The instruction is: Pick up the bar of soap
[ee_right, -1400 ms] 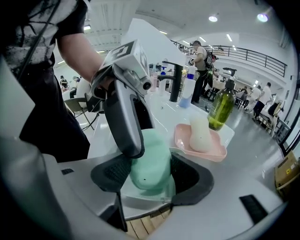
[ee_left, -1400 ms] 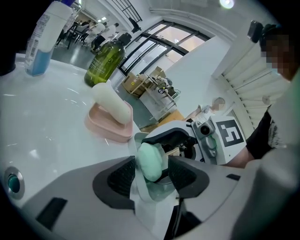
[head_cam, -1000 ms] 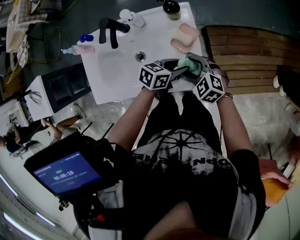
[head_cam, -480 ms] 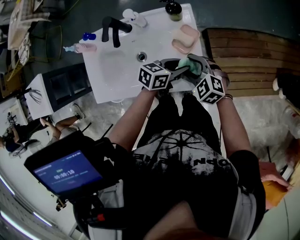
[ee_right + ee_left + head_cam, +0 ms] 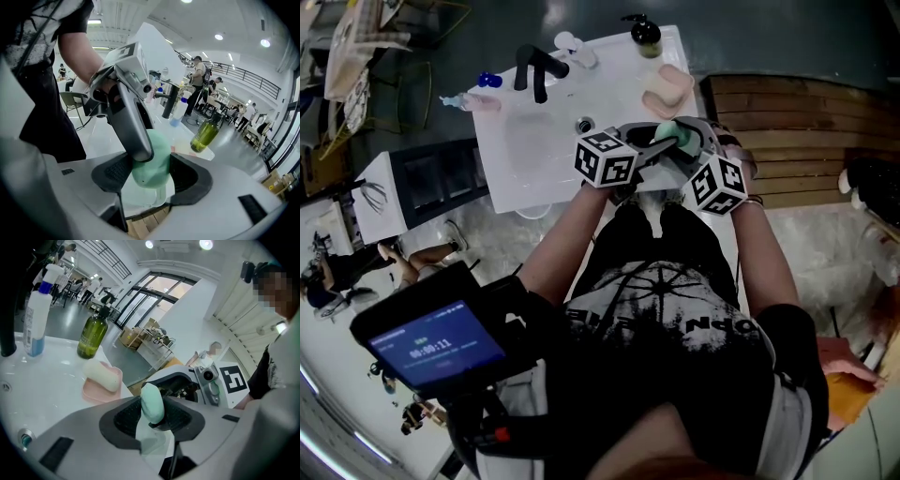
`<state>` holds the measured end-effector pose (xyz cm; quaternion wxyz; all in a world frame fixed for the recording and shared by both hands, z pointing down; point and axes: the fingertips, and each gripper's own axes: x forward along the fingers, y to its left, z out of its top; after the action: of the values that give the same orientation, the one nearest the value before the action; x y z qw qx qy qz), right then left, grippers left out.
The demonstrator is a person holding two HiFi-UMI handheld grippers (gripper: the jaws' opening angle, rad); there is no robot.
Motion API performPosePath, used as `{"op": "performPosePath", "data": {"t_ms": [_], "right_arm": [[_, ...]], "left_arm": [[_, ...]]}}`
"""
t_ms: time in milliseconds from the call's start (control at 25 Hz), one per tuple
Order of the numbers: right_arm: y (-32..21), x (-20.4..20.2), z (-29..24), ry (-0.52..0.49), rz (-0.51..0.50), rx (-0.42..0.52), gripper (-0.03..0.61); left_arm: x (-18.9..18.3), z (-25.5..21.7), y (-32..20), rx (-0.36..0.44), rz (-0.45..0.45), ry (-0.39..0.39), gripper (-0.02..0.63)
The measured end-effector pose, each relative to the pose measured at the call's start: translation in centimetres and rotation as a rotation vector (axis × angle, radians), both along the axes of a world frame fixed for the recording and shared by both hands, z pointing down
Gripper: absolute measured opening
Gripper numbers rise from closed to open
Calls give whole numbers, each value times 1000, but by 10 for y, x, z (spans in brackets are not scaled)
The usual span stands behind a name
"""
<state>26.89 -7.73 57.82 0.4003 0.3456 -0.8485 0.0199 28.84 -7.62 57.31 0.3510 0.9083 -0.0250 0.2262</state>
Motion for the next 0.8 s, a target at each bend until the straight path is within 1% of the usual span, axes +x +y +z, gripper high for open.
{"op": "performPosePath", "data": {"t_ms": [160,440,640,800], "right_arm": [[-3,0,-18,15,-7,36,264],[8,1,-67,43,-18,113,264],[-8,-5,-77,56,-39,154,262],[-21,-9,-80,60,-60,174,262]], "left_arm": [[1,-18,-3,38,-13,23,147],[1,-70,8,118,-40,74,147],[-6,-78,-8,164,-69,97,147],[-9,-81,-22,194,-94,99,147]]}}
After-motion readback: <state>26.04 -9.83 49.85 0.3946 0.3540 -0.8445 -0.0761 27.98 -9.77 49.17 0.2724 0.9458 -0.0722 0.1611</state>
